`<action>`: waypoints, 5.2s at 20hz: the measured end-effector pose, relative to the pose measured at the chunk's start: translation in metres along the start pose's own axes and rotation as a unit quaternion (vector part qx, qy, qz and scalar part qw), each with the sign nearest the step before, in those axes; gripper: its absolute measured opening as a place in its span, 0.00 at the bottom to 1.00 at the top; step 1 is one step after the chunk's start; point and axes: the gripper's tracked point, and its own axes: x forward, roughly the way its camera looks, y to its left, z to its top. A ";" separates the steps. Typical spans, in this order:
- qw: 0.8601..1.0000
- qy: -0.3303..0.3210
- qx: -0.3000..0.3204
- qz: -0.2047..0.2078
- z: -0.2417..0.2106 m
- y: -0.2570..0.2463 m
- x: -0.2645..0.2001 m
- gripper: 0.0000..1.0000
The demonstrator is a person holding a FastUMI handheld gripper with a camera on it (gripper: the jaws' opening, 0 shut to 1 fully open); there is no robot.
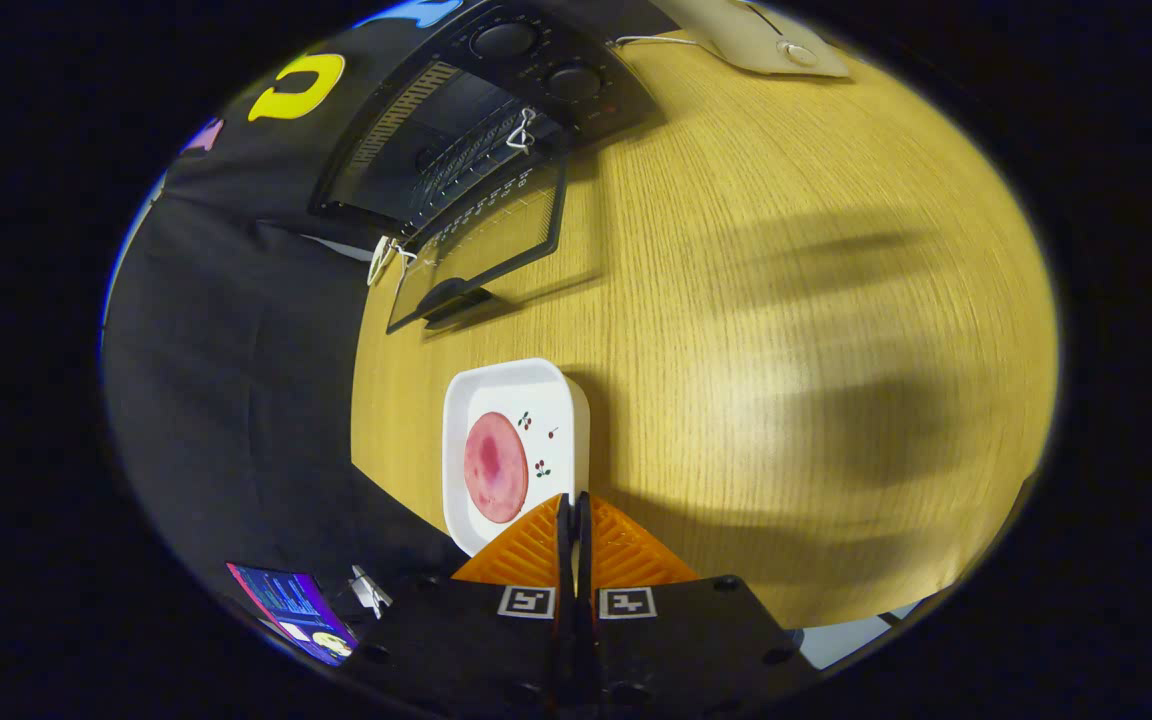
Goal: Open the toaster oven, put the food inside, and close the toaster oven door.
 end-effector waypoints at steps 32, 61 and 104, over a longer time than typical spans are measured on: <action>0.921 -0.302 0.233 0.073 0.110 0.135 0.049 0.02; 0.835 -0.462 0.287 0.082 0.253 0.146 0.066 0.88; 0.904 -0.243 -0.211 -0.282 0.098 0.065 0.106 0.99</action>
